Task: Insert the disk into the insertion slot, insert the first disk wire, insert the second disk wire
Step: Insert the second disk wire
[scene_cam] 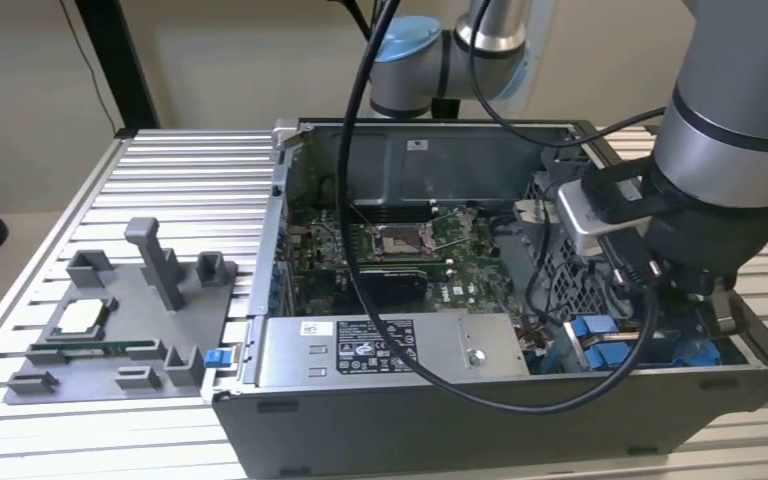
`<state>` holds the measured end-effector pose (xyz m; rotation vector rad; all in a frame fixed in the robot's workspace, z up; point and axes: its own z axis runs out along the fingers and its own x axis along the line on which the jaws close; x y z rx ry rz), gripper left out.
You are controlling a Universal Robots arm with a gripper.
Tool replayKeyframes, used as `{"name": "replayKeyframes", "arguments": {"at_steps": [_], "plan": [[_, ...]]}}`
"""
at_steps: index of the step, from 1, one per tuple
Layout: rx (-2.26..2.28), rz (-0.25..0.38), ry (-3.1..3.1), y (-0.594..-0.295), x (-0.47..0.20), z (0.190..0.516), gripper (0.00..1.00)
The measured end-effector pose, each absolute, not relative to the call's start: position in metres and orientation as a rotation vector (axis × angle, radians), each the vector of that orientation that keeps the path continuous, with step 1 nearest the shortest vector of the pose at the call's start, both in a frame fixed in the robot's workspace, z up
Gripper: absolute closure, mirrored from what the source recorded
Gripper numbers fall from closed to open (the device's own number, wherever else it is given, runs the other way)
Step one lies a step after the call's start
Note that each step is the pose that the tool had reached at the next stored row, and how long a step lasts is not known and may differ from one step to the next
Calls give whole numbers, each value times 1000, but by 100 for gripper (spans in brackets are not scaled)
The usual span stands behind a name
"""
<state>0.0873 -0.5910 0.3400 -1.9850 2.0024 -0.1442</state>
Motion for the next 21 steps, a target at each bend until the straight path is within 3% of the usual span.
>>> {"name": "replayKeyframes", "arguments": {"at_steps": [8,21], "plan": [[-1946,-222,1951,-591,72,335,100],[-1928,-256,1927,-591,67,327,100]]}}
